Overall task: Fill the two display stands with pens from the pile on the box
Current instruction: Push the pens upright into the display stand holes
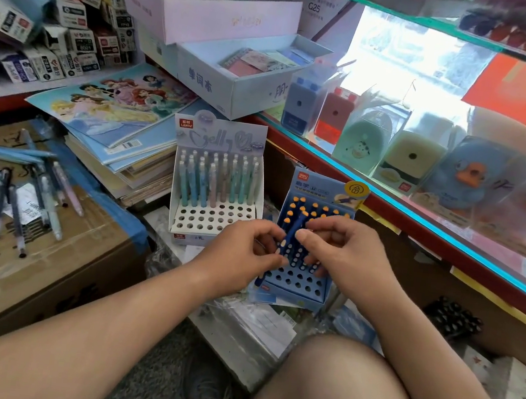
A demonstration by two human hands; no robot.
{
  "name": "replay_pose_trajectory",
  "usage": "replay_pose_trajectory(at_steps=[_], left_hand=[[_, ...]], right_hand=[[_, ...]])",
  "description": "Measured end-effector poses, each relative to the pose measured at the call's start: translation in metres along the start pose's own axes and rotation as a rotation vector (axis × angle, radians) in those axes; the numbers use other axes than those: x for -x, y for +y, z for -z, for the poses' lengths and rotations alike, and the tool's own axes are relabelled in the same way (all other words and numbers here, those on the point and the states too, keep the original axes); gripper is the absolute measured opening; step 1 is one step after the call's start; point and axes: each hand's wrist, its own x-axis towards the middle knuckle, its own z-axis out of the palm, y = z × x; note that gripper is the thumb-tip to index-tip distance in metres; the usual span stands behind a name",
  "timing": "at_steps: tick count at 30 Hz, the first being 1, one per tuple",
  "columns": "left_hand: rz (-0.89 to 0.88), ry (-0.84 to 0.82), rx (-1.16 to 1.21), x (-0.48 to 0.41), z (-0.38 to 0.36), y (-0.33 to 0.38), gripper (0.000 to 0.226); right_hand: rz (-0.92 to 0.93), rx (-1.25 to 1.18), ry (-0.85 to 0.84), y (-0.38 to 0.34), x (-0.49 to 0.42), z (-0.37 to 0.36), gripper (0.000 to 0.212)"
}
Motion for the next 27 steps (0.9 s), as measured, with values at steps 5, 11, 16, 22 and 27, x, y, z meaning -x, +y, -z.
replay_pose_trajectory(at_steps=[5, 11, 16, 22, 27], left_hand=[[-0.057, -0.001, 0.01, -0.001, -0.008, 0.008, 0.024], [0.035, 0.094, -0.249, -0.004, -0.004, -0.011, 0.019], [0.158, 0.012, -0.464, -0.008, -0.006, -0.029, 0.056], [0.166, -0.032, -0.478, -0.008, -0.018, -0.033, 0.071], [0.152, -0.034, -0.492, -0.011, -0.022, -0.036, 0.06]], right_hand=[[0.081, -0.053, 0.008, 0.002, -0.002, 0.004, 0.008], [0.159, 0.061, 0.375, 0.027, 0.004, 0.022, 0.006], [0.126, 0.151, 0.446, 0.044, 0.013, 0.024, 0.008], [0.09, 0.231, 0.393, 0.047, 0.006, 0.02, 0.006], [0.09, 0.233, 0.38, 0.047, 0.003, 0.02, 0.006]])
